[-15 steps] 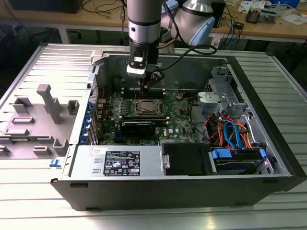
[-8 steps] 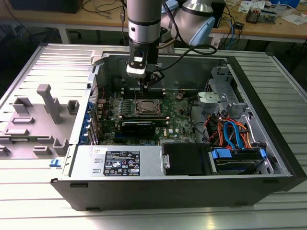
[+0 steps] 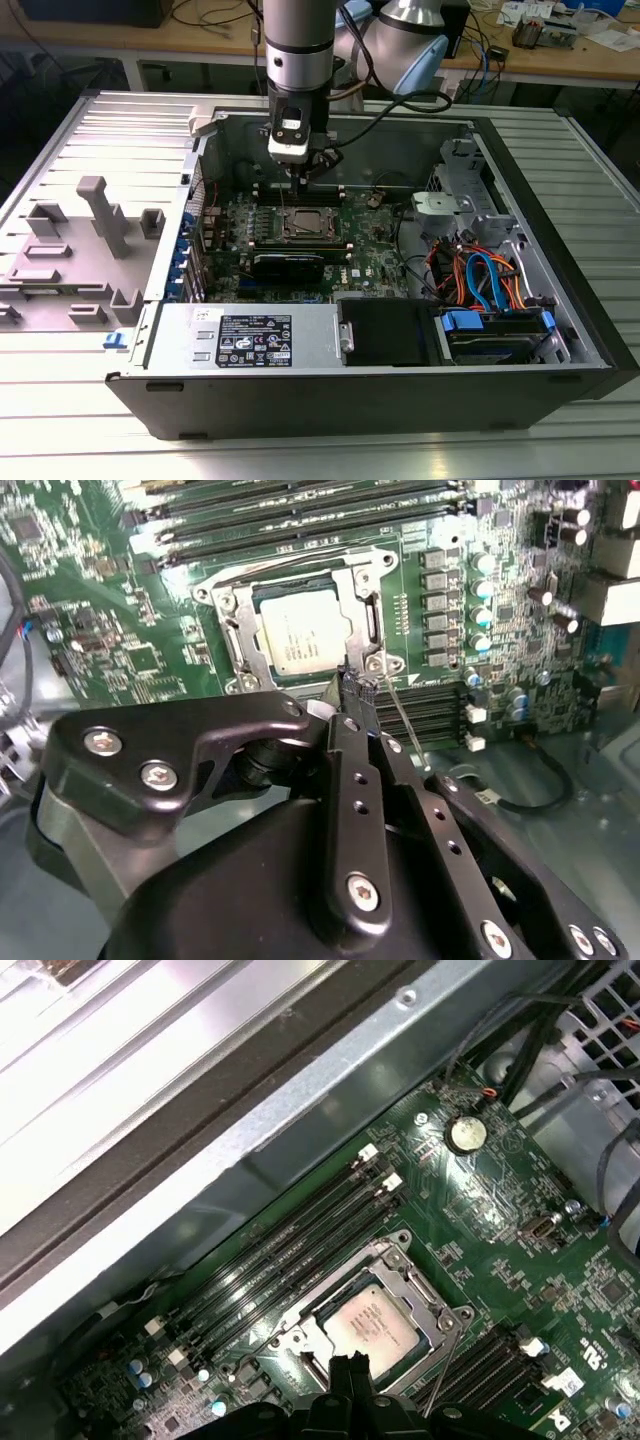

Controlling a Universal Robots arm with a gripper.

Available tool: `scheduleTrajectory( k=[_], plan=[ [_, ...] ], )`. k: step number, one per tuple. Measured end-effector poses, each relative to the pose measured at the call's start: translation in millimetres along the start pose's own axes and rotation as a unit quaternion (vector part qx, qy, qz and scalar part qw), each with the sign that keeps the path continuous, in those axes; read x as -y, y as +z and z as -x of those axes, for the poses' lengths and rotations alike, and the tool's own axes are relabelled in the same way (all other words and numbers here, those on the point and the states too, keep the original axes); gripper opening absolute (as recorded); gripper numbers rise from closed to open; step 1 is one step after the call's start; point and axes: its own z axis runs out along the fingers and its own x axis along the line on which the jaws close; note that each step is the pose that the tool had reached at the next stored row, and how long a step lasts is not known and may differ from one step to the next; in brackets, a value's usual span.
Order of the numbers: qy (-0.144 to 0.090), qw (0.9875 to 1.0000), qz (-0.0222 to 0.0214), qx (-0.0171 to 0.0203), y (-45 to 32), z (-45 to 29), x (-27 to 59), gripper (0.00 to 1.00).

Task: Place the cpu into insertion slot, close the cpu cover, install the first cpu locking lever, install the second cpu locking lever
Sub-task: 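Install the first cpu locking lever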

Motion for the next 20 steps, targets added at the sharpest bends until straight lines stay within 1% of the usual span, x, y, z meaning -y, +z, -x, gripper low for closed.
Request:
scheduleTrajectory(
  k=[2,3,4,5,7,9,11,12,14,15,17,18,20],
  plan=[
    [-0.008,1.0,0.0,-0.0002,-0.5,0.0,0.1,0.11],
    [-0.009,1.0,0.0002,-0.0003,-3.2,-0.1,0.1,0.11],
    [-0.01,1.0,0.0003,-0.0004,-11.0,-0.4,0.0,0.11],
    [-0.011,0.9999,0.0003,-0.0004,-15.5,-0.5,0.1,0.11],
    [-0.019,0.9998,0.0004,-0.0006,-17.0,-0.7,0.1,0.11],
    [-0.038,0.9993,0.0007,-0.0012,-17.0,-0.7,0.1,0.11],
    [-0.066,0.9978,0.001,-0.002,-16.9,-0.7,0.1,0.11],
    [-0.075,0.9972,0.001,-0.0023,-16.8,-0.7,0.2,0.11],
    [-0.108,0.9942,0.0016,-0.0034,-14.9,-0.8,0.2,0.11],
    [-0.115,0.9933,0.0019,-0.0037,-13.9,-1.0,0.4,0.11],
    [-0.127,0.9919,0.0027,-0.0044,-11.9,-2.1,1.3,0.11],
    [-0.129,0.9916,0.0031,-0.0047,-11.4,-3.1,2.1,0.11],
    [-0.133,0.9911,0.0052,-0.006,-10.6,-9.4,6.8,0.11]
  ],
)
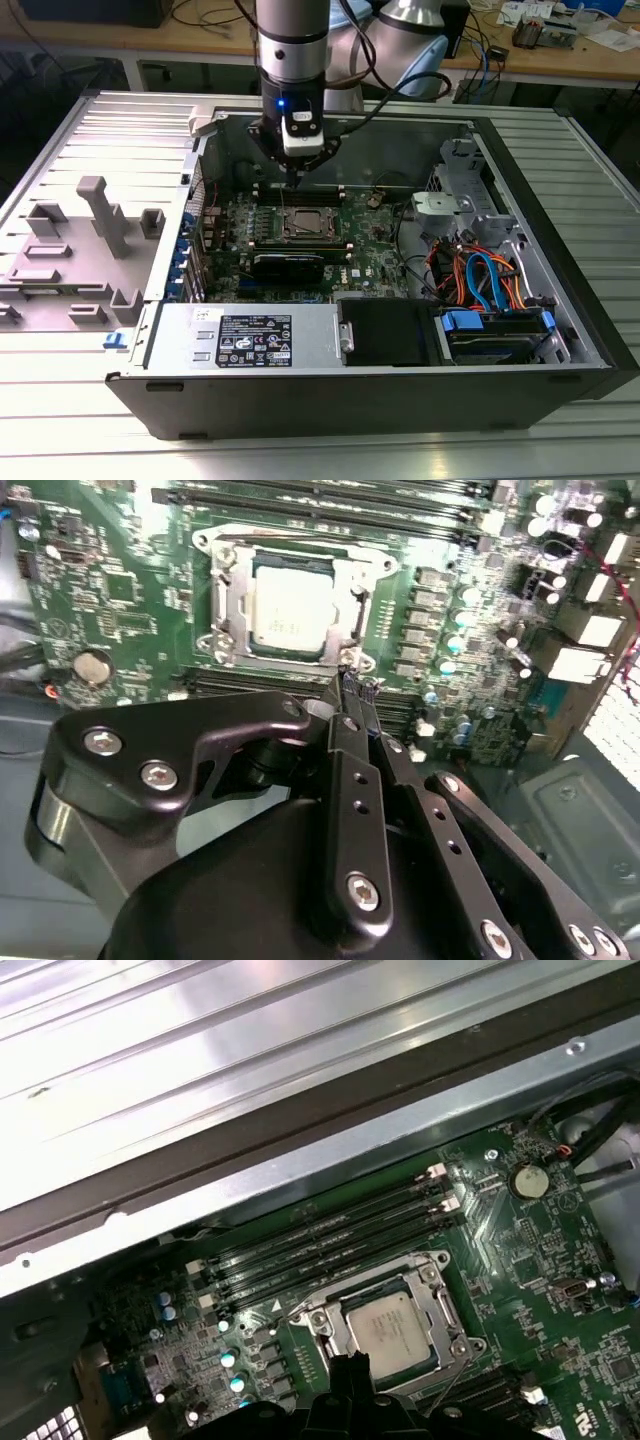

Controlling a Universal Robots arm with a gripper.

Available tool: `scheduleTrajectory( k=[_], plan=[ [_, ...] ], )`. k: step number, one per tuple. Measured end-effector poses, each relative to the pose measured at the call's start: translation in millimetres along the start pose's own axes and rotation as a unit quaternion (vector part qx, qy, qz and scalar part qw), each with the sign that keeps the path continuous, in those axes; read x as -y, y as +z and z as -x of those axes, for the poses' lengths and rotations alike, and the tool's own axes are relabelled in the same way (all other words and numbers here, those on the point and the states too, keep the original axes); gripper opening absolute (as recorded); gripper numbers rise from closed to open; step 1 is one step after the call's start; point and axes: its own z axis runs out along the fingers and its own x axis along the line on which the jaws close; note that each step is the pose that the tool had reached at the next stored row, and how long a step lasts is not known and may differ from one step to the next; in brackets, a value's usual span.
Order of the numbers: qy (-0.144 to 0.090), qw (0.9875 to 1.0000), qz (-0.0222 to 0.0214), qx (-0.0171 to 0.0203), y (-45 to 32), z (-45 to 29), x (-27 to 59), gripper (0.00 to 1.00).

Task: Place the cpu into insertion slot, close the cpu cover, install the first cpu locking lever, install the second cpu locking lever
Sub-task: 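Install the first cpu locking lever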

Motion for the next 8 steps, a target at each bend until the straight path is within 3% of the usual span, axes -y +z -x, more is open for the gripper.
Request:
scheduleTrajectory(
  k=[6,8],
  plan=[
    [-0.006,1.0,0.0004,-0.0004,-0.1,-16.7,6.6,0.11],
    [-0.018,0.9998,0.0005,-0.0008,0.5,-19.6,7.8,0.11]
  ],
)
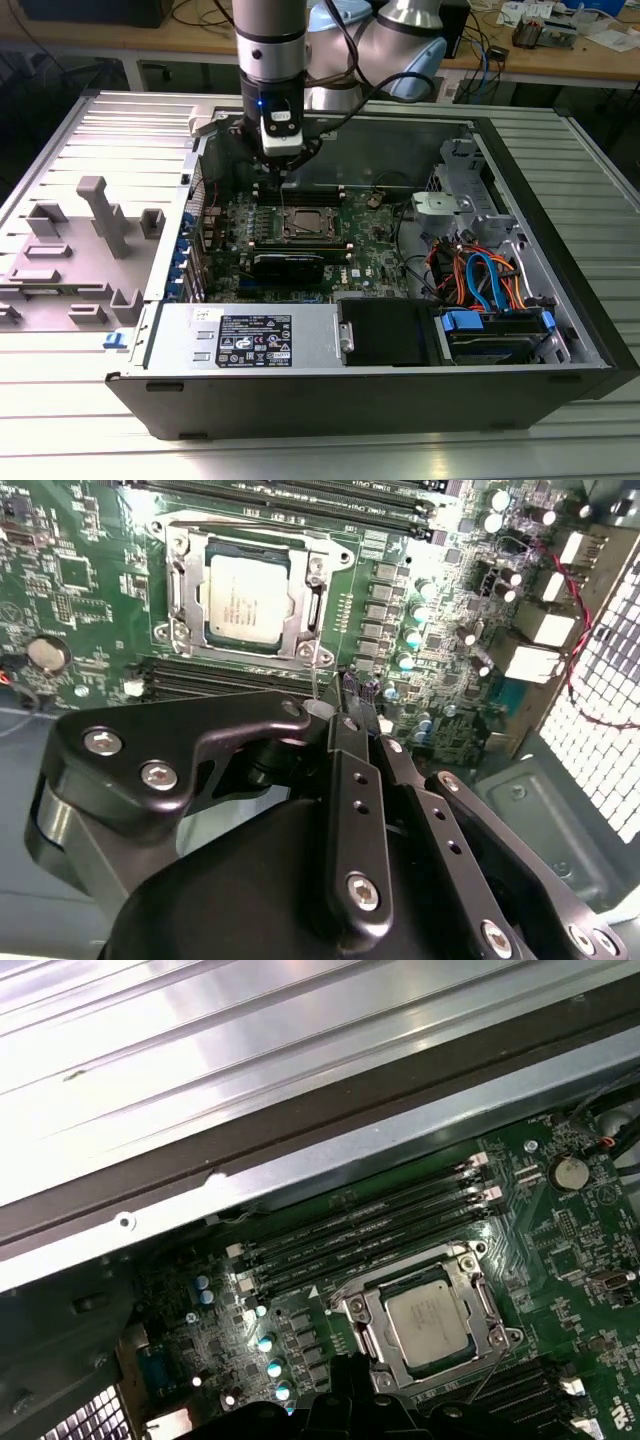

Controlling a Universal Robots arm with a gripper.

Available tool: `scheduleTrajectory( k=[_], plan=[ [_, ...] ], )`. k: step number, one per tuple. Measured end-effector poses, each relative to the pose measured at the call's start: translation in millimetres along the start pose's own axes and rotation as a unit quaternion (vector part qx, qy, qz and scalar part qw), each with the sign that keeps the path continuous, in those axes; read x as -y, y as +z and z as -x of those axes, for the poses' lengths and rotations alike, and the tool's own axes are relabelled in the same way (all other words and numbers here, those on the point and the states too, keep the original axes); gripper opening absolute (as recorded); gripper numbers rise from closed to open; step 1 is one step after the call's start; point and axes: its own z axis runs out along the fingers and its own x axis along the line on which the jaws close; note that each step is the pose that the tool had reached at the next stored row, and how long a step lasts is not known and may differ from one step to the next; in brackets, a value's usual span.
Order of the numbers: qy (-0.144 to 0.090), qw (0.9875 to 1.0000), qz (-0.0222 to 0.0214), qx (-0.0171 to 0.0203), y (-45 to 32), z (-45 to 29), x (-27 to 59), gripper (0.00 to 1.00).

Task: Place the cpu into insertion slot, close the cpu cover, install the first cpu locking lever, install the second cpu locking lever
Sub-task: 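Install the first cpu locking lever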

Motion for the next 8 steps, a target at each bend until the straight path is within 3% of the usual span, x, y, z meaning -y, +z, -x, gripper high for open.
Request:
scheduleTrajectory(
  k=[3,8],
  plan=[
    [-0.033,0.9995,0.0004,-0.0013,2.1,-0.6,0.3,0.11],
    [-0.051,0.9987,0.004,-0.003,4.1,-7.3,2.7,0.11]
  ],
)
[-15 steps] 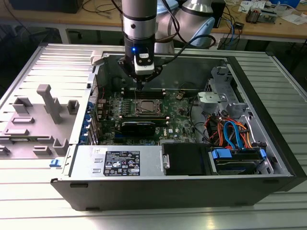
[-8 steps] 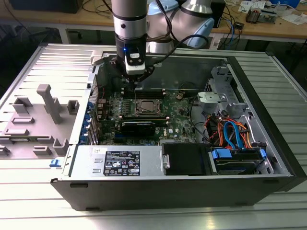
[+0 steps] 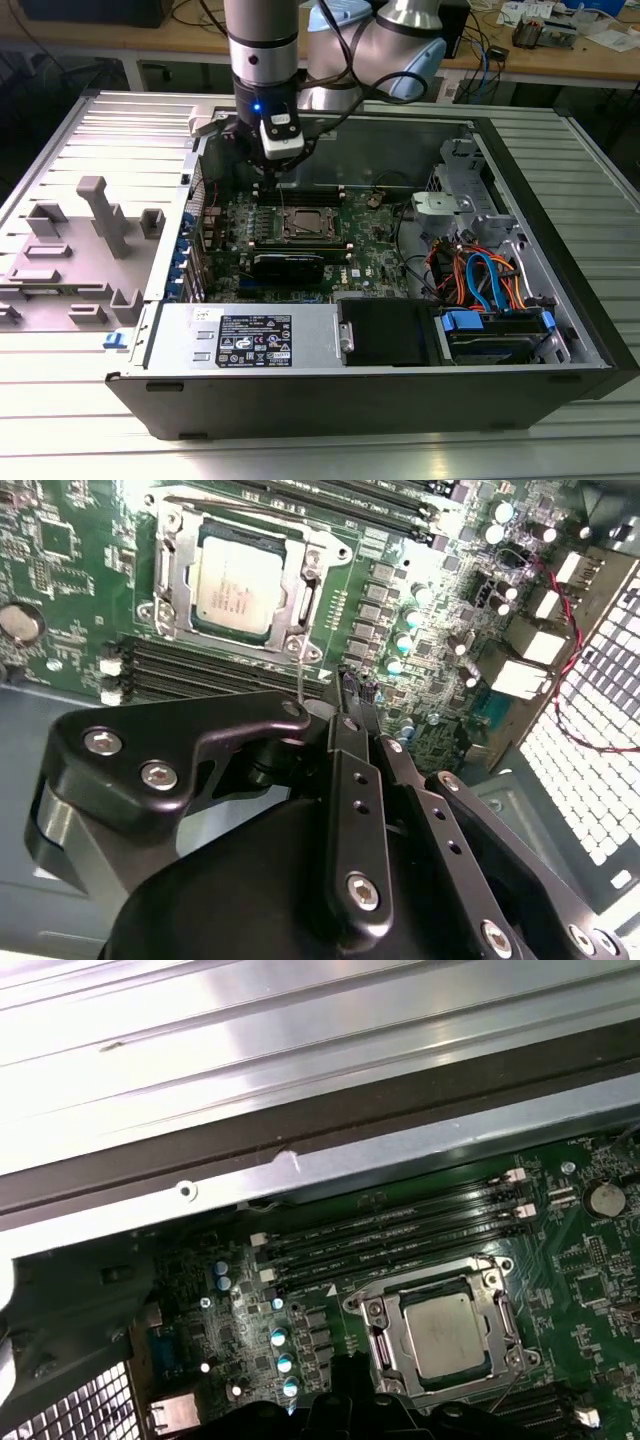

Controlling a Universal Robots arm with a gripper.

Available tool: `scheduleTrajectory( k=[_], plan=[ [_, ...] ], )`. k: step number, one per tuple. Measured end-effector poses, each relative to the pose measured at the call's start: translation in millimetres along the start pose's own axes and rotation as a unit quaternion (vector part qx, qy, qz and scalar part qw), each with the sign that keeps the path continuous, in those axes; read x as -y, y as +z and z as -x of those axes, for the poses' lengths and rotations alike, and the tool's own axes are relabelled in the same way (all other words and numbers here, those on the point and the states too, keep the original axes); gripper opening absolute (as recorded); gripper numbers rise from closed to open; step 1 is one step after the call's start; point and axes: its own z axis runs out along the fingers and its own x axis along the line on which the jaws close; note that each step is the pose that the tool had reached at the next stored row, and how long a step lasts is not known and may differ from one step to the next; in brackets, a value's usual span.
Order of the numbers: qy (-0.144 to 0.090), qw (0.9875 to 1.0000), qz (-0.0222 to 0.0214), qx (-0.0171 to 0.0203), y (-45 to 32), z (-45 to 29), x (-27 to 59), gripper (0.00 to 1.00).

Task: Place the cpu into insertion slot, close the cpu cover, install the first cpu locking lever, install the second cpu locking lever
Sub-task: 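Install the first cpu locking lever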

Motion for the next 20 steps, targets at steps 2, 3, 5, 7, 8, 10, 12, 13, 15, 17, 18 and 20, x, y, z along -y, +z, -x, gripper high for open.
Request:
scheduleTrajectory(
  k=[2,3,5,7,8,10,12,13,15,17,18,20],
  plan=[
    [-0.014,0.9999,0.0,-0.0007,0.4,-0.7,0.0,0.11],
    [-0.028,0.9996,0.0002,-0.0013,0.9,-0.7,0.1,0.11],
    [-0.056,0.9984,0.0003,-0.0026,2.1,-0.7,0.1,0.11],
    [-0.075,0.9972,0.0012,-0.0036,2.7,-0.7,0.2,0.11],
    [-0.084,0.9965,0.0019,-0.0041,2.9,-0.7,0.1,0.11],
    [-0.095,0.9954,0.0024,-0.0046,3.4,-1.2,-1.9,0.11],
    [-0.103,0.9947,0.0035,-0.0052,3.5,-1.8,-4.5,0.11],
    [-0.106,0.9944,0.0039,-0.0053,3.8,-2.1,-5.4,0.11],
    [-0.122,0.9925,0.0047,-0.0063,4.2,-2.2,-5.8,0.11],
    [-0.135,0.9908,0.0049,-0.0068,4.7,-2.4,-6.9,0.11],
    [-0.136,0.9907,0.0049,-0.0069,4.7,-2.6,-7.6,0.11],
    [-0.136,0.9907,0.0049,-0.0069,5.0,-2.9,-8.8,0.11]
  ],
)
